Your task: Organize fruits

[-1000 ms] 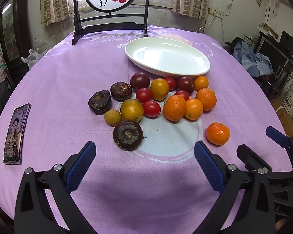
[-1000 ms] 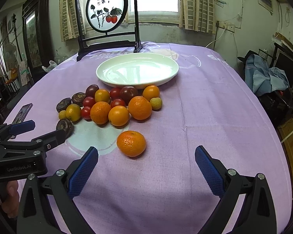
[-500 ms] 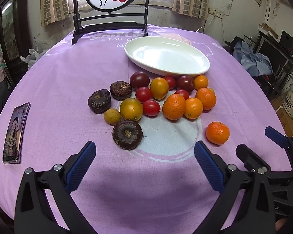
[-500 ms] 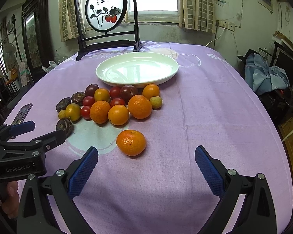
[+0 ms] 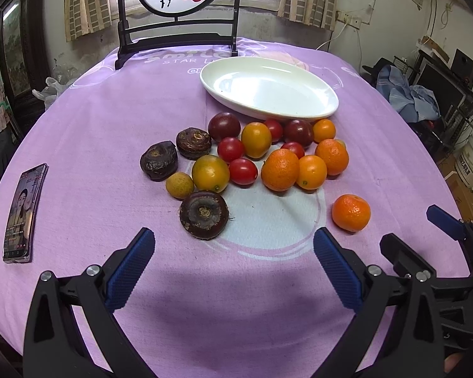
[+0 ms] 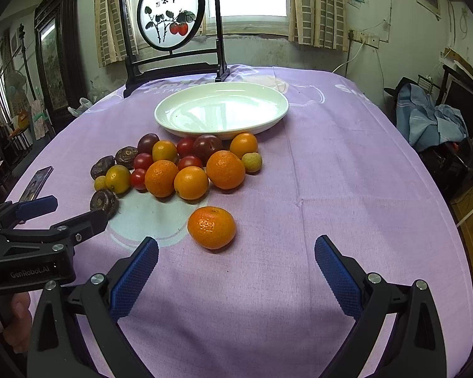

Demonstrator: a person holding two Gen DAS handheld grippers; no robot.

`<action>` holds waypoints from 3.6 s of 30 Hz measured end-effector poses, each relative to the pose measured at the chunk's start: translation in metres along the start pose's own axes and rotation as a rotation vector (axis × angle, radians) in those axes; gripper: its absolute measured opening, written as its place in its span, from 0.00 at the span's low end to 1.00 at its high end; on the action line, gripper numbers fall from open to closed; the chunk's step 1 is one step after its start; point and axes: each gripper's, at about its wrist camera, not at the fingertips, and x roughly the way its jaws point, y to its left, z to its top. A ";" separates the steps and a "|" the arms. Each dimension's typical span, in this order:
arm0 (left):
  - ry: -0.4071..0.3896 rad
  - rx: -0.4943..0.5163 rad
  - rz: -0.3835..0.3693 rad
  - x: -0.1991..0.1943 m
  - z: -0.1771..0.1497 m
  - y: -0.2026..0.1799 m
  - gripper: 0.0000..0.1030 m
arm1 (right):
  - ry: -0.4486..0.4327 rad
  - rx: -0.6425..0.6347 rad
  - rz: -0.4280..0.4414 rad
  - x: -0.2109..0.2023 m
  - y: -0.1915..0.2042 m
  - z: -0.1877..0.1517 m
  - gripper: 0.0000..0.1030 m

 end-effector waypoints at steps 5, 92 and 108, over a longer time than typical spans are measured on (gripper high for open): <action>0.003 -0.001 0.001 0.000 -0.001 0.000 0.96 | 0.001 0.001 0.001 0.000 0.000 -0.001 0.97; 0.115 0.076 0.008 0.067 0.011 0.018 0.53 | 0.127 -0.035 0.173 0.039 -0.002 -0.008 0.42; -0.031 0.151 -0.100 -0.001 0.044 0.022 0.42 | -0.007 -0.022 0.201 0.011 -0.016 0.036 0.42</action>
